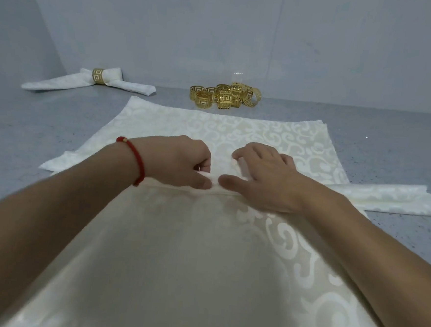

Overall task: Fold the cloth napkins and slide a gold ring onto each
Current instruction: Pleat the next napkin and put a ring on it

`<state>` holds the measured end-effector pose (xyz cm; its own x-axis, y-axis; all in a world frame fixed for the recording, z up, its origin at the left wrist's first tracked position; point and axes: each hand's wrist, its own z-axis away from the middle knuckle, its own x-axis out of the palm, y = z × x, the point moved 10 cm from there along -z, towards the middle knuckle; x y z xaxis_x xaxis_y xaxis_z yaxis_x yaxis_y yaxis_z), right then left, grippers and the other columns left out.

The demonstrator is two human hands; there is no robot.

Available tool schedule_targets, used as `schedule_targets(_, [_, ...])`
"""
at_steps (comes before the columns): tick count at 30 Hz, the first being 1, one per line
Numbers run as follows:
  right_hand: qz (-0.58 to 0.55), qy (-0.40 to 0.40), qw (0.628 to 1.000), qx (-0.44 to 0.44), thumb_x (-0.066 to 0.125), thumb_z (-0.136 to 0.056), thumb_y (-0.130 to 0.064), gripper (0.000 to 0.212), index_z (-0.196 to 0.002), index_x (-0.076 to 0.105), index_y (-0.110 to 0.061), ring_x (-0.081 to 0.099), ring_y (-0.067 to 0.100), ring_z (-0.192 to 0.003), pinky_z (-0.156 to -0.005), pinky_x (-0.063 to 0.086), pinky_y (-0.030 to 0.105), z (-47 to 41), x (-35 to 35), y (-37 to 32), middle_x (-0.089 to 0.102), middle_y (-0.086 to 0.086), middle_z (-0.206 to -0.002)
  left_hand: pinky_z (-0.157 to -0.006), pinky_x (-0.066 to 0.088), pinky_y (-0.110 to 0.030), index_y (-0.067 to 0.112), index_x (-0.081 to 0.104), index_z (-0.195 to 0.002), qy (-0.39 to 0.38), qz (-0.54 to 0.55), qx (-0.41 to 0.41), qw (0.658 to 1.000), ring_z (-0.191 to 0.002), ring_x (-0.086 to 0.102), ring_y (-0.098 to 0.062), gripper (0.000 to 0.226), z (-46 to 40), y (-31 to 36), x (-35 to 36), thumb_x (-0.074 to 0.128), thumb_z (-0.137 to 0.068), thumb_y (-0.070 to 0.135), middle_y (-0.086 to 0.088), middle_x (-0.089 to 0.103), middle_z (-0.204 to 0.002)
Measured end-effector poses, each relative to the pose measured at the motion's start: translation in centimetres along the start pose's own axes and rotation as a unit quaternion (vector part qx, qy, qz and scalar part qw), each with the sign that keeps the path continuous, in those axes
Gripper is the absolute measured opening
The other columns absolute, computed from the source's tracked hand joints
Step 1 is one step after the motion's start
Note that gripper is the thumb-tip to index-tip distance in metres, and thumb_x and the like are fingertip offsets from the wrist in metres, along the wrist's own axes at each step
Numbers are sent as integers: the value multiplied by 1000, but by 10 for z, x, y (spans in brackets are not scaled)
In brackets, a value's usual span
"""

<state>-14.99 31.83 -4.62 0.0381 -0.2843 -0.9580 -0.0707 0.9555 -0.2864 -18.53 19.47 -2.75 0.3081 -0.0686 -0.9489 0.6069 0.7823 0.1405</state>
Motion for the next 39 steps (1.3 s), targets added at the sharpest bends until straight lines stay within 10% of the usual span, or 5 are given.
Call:
schedule_targets(7, [-23,-25,999,31,47,-86,-78,85,-156,25,-34,0,12,-157,-126,1,47,-1,4,8,10,-1,-169,-53,44,-18,33,44,-117,-92,109,20,990,-55,52,-7,34,2,16,-14,65,-93,21,5,62,-83])
schedule_targets(13, [-28,-25,999,26,43,-83,-84,92,-157,24,-32,4,12,-156,-127,1,50,-1,6,8,14,-4,-166,-85,58,-33,6,73,-115,-184,254,111,943,-87,69,-22,30,25,31,-17,56,-95,-9,-17,73,-96])
schedule_targets(26, [-39,-43,998,2,26,-87,-78,90,-159,26,-25,1,14,-156,-126,-4,53,-2,11,7,15,0,-168,-79,54,-29,34,74,-94,67,141,136,978,-81,59,-9,12,11,32,-14,79,-83,39,9,57,-90])
schedule_targets(32, [-180,-27,983,-9,55,-102,-35,17,-114,64,-28,59,7,-96,-87,46,25,10,-32,26,63,-17,-97,-77,45,-18,35,69,-89,65,202,104,972,-81,57,-5,8,2,21,-1,72,-88,42,9,55,-98])
schedule_targets(39, [3,-139,989,58,59,-90,-54,33,-77,63,-24,53,1,-61,-71,44,23,37,-46,65,57,-23,-65,-74,42,-17,33,65,-89,96,225,99,965,-72,48,-1,14,-2,15,6,67,-90,46,13,49,-84])
